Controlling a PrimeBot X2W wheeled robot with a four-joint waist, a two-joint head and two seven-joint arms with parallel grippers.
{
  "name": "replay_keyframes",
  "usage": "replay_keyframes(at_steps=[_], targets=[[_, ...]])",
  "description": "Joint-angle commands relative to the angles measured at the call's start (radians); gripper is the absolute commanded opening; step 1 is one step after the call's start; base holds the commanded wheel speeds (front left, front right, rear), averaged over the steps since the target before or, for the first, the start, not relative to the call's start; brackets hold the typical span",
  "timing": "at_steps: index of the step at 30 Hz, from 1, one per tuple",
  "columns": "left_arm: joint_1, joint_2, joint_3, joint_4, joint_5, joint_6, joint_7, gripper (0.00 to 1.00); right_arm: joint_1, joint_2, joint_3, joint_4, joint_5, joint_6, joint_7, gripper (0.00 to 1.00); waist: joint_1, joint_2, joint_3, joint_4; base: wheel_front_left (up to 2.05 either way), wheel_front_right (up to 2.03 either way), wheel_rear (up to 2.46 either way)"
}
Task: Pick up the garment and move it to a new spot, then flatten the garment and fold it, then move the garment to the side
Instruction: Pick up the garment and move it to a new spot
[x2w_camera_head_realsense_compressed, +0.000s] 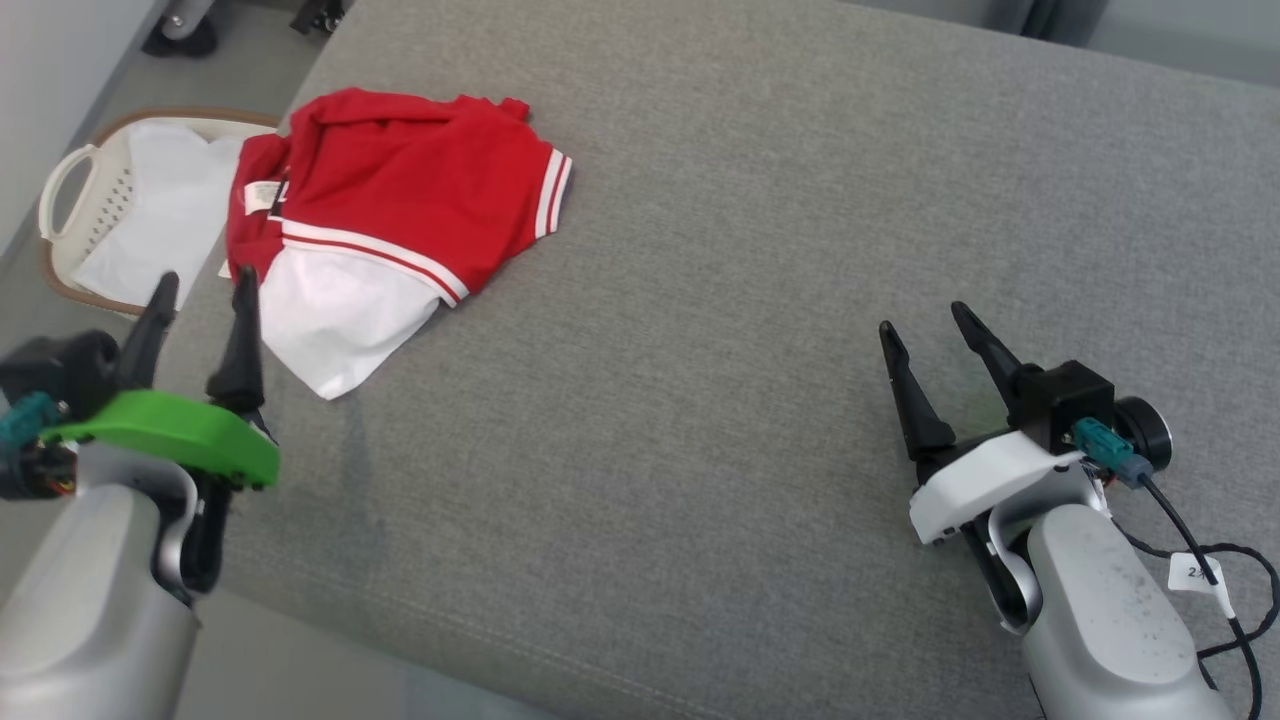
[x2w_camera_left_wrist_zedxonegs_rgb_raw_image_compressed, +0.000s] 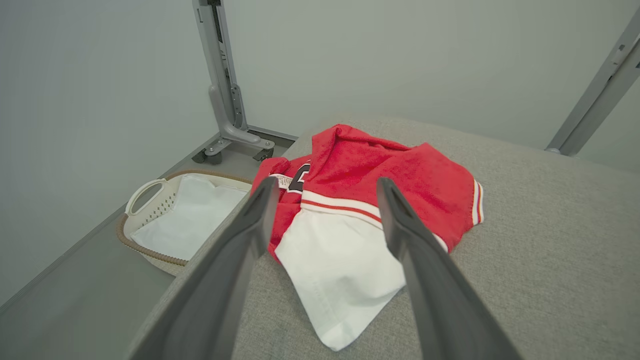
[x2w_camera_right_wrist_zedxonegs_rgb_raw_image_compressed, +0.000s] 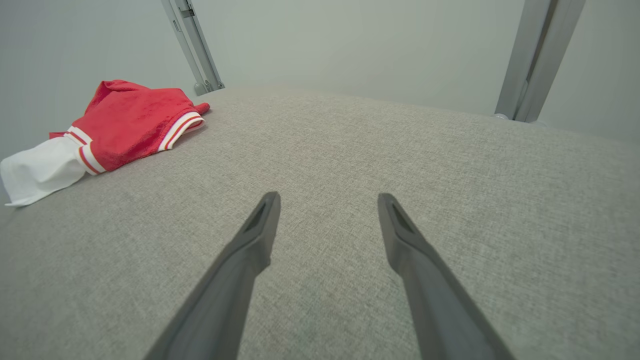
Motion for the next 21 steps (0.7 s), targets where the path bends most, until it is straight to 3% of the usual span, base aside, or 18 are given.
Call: replay_keyframes(at_steps=[1, 10, 21], targets=[[-0.054, 0.038, -0.035, 0.012, -0.036, -0.003, 0.000, 1.00, -0.020, -0.005, 0.005, -0.007, -0.011, -0.002, -0.004, 1.00, 0.0000, 0.0000, 0.072, -0.067, 0.00, 0.00, 0.00], [-0.237, 0.181, -0.227, 0.108, -0.288, -0.003, 0.023, 1.00, -0.072, -0.005, 0.022, -0.028, -0.039, -0.002, -0.004, 1.00, 0.0000, 0.0000, 0.161, -0.147, 0.00, 0.00, 0.00], [-0.313, 0.249, -0.399, 0.170, -0.516, -0.003, 0.079, 1.00, -0.101, -0.007, 0.026, -0.063, -0.059, -0.002, -0.002, 1.00, 0.0000, 0.0000, 0.234, -0.223, 0.00, 0.00, 0.00]])
